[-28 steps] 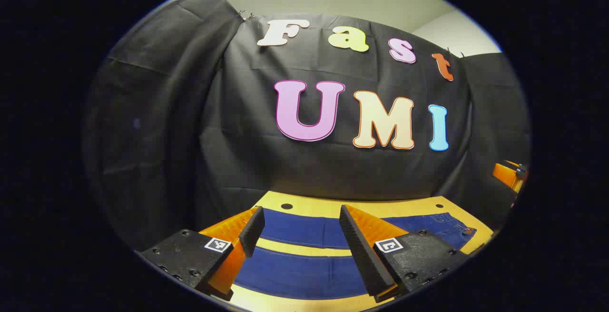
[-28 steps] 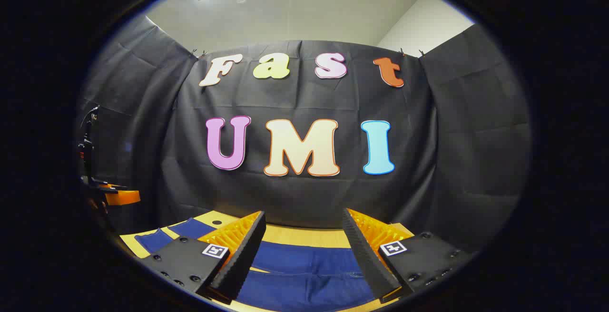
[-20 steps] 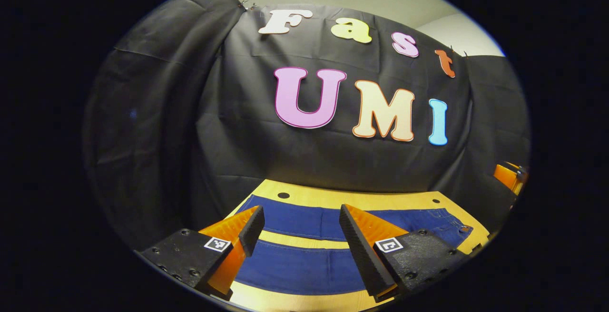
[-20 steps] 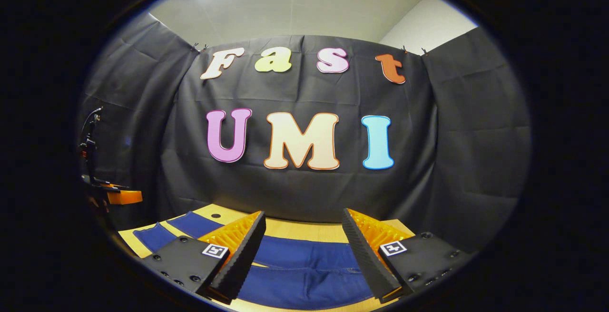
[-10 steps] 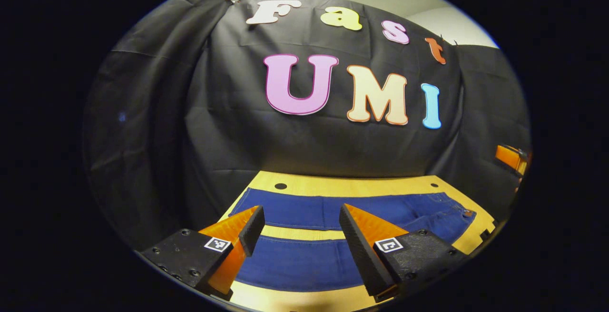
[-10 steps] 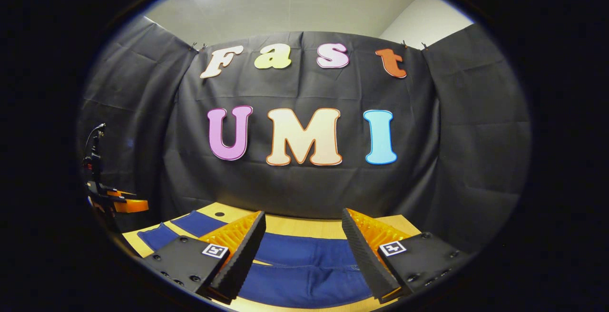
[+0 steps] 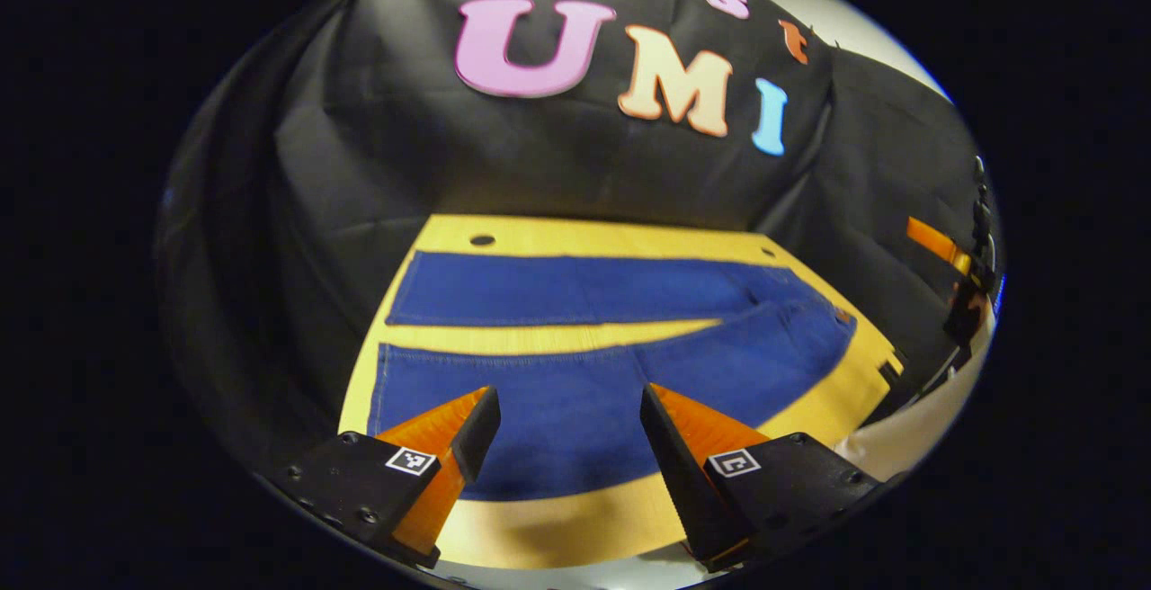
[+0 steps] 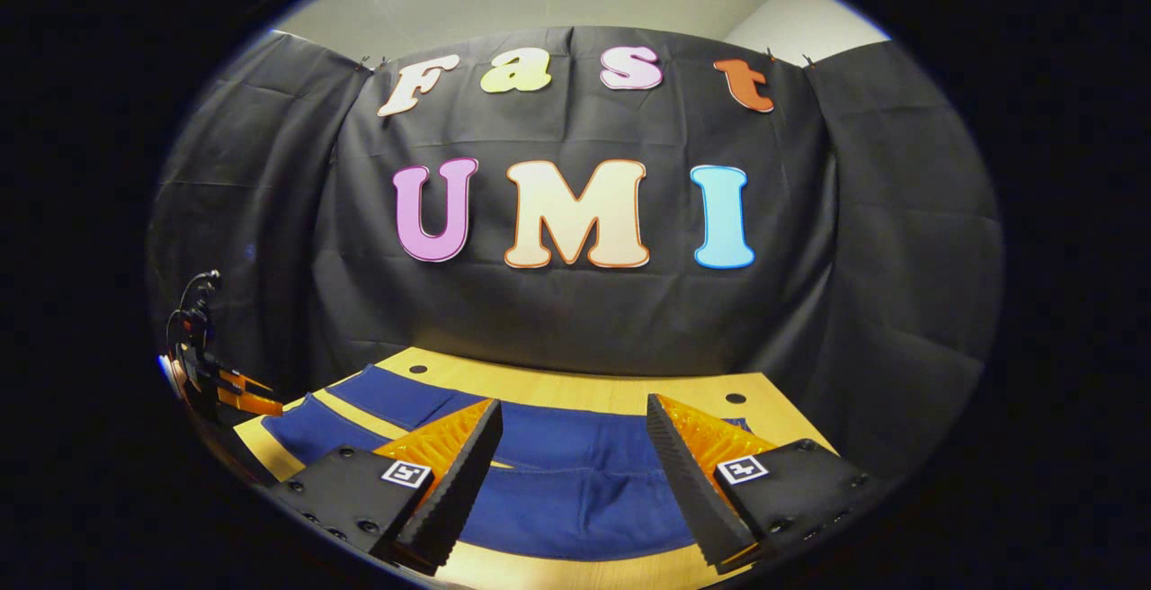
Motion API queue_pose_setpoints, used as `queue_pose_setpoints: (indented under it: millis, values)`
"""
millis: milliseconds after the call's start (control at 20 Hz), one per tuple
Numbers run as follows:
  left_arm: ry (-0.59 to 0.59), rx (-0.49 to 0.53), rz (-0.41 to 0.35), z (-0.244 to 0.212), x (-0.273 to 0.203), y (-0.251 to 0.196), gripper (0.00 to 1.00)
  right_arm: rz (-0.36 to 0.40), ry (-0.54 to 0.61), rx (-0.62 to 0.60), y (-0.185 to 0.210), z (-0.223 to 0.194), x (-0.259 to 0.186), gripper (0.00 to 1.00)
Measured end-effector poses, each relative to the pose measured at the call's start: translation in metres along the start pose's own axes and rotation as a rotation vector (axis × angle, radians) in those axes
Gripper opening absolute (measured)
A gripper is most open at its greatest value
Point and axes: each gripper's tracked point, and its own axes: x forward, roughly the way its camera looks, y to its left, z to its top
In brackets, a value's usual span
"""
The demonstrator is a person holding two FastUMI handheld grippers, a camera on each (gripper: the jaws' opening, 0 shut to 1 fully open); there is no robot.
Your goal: Grasp the waist and the cuffs of the jeans and fold them to make the two legs overlap; first hold the waist and fold one-third of the jeans toward the cuffs, then hold the cuffs and fold the remaining one-third in the same direction to finish folding.
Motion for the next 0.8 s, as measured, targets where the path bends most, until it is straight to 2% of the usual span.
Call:
queue_pose_setpoints:
  millis: [150,450,550,600,800]
  values:
    - [0.125,0.021,-0.052,-0.030,0.005,0.018,0.94,-0.004,0.030,0.011,-0.003,-0.008,-0.003,0.99]
    - [0.433,0.206,-0.102,-0.093,0.008,0.054,0.94,-0.011,0.068,0.008,-0.004,-0.024,-0.002,0.99]
    - [0.499,0.276,-0.115,-0.101,0.007,0.061,0.90,-0.005,0.080,0.029,-0.002,-0.029,0.000,0.99]
    - [0.523,0.307,-0.126,-0.103,0.007,0.063,0.93,-0.006,0.086,0.029,-0.001,-0.033,0.001,0.99]
    - [0.629,0.401,-0.147,-0.116,0.003,0.075,0.92,-0.017,0.114,0.013,-0.001,-0.045,0.002,0.99]
